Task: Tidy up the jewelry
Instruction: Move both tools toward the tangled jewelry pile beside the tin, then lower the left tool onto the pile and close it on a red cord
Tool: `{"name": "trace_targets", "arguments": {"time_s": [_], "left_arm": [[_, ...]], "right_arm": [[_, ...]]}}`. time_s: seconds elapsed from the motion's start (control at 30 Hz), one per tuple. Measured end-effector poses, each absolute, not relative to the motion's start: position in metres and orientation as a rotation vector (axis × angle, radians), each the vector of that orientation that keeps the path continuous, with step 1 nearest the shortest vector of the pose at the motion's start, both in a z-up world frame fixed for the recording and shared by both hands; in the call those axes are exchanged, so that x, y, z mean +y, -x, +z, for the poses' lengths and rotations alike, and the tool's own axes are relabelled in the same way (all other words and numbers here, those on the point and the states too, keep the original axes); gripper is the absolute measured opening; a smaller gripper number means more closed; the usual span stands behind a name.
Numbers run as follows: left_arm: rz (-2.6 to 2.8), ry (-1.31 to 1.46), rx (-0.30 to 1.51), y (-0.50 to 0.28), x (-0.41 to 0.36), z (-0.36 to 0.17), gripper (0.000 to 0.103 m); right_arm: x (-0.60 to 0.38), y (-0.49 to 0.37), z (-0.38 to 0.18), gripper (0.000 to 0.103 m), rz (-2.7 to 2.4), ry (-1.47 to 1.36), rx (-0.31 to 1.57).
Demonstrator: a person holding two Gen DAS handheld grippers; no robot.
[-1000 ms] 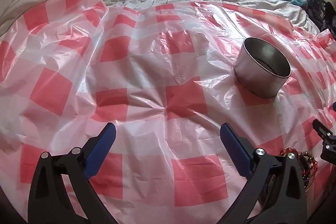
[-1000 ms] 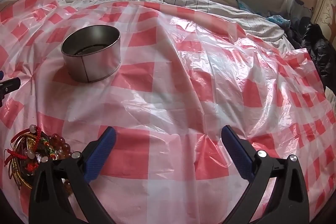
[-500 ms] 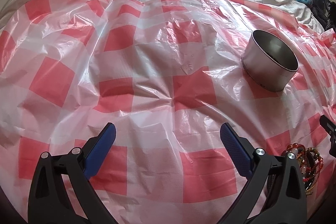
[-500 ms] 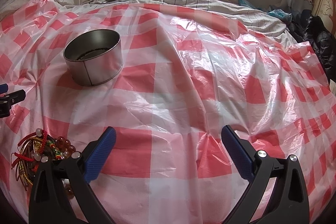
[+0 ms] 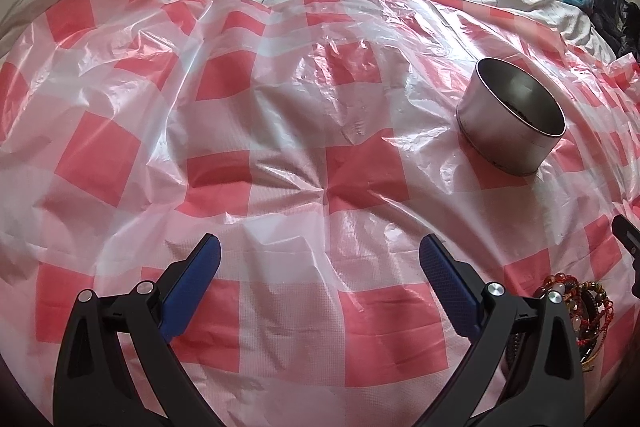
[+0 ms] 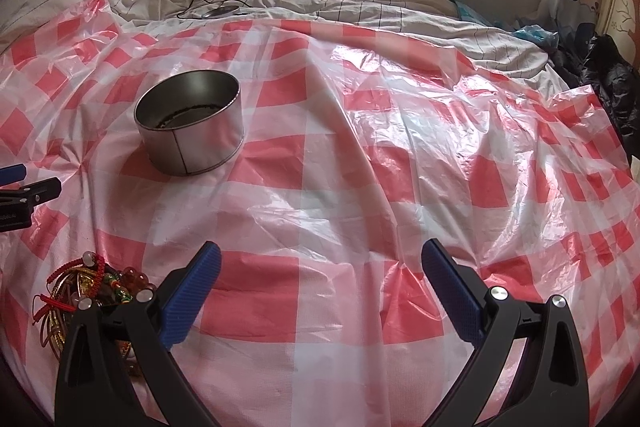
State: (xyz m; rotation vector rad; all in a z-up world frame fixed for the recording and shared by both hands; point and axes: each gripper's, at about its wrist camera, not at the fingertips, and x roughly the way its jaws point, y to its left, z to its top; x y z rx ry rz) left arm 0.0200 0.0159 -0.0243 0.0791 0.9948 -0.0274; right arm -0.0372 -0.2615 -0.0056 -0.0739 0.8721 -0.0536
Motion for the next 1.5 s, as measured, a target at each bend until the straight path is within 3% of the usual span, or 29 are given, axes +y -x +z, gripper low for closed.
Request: {"name": "trace_targets", "arguments": {"time_s": [0.7, 0.9, 1.0, 1.13, 1.5], "left_arm": [[-0.034, -0.077, 0.993, -0.02, 0.015, -0.022, 0.096], [-0.048, -0.066, 0.987, -0.021, 0.013, -0.02, 0.096], [-0.048, -0.058, 0.974, -0.021, 0.015, -0.018, 0.096], [-0.039, -0.066, 0.973, -0.022, 0.015, -0.018, 0.096], [-0.043, -0.095, 0.982, -0.022, 0.01, -0.022, 0.096]], "right_arm": [[-0.25, 0.044, 0.004, 0.096, 0.0, 0.1, 0.82], [-0.246, 0.056, 0.017, 0.096, 0.074, 0.057, 0.729], [-0.232, 0.052, 0.007, 0.096, 0.086, 0.154, 0.786], [-0.223, 0.068, 0.023, 0.096, 0.13, 0.187, 0.669], [-0.218, 0.065, 0.018, 0.096, 0.157, 0.199, 0.715]]}}
